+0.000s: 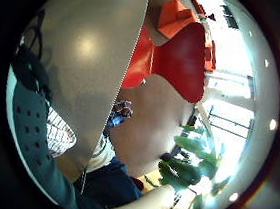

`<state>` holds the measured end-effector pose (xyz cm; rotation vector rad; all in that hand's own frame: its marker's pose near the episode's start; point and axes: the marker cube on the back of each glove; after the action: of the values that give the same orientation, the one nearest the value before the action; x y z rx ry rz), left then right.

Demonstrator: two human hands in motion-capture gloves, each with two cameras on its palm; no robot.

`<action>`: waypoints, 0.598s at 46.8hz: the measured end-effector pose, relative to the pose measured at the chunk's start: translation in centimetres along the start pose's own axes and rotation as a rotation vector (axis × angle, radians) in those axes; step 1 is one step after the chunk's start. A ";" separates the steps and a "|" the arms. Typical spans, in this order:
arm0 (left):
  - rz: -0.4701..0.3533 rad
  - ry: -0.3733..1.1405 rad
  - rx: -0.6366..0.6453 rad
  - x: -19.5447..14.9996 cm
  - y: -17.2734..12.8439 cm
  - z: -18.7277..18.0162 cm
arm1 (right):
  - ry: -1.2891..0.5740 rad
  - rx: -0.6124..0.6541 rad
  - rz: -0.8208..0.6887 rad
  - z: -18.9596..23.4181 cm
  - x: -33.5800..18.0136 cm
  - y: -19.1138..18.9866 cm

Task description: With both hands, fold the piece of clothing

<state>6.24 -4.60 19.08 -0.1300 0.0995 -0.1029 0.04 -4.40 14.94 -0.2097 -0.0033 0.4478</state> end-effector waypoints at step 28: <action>0.153 0.401 -0.180 5.3 2.2 -2.9 | -0.199 0.042 0.167 -3.7 7.6 -3.5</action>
<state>11.38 -3.39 15.41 -0.2796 0.5187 0.0347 8.52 -4.93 11.74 -0.1237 -0.1719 0.6329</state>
